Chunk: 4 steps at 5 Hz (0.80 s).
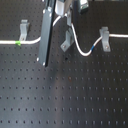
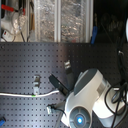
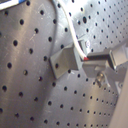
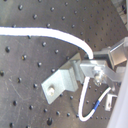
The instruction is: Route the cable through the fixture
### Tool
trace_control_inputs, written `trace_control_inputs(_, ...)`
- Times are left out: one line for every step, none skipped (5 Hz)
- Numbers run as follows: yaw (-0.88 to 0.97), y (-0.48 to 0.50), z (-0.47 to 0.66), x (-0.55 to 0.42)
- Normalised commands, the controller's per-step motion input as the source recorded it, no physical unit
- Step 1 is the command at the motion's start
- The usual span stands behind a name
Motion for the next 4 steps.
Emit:
trace_control_inputs(0.00, 0.000, 0.03, 0.001)
trace_control_inputs(0.27, -0.156, 0.32, -0.332)
trace_control_inputs(0.43, 0.079, 0.10, -0.300)
trace_control_inputs(0.00, -0.019, 0.00, -0.014)
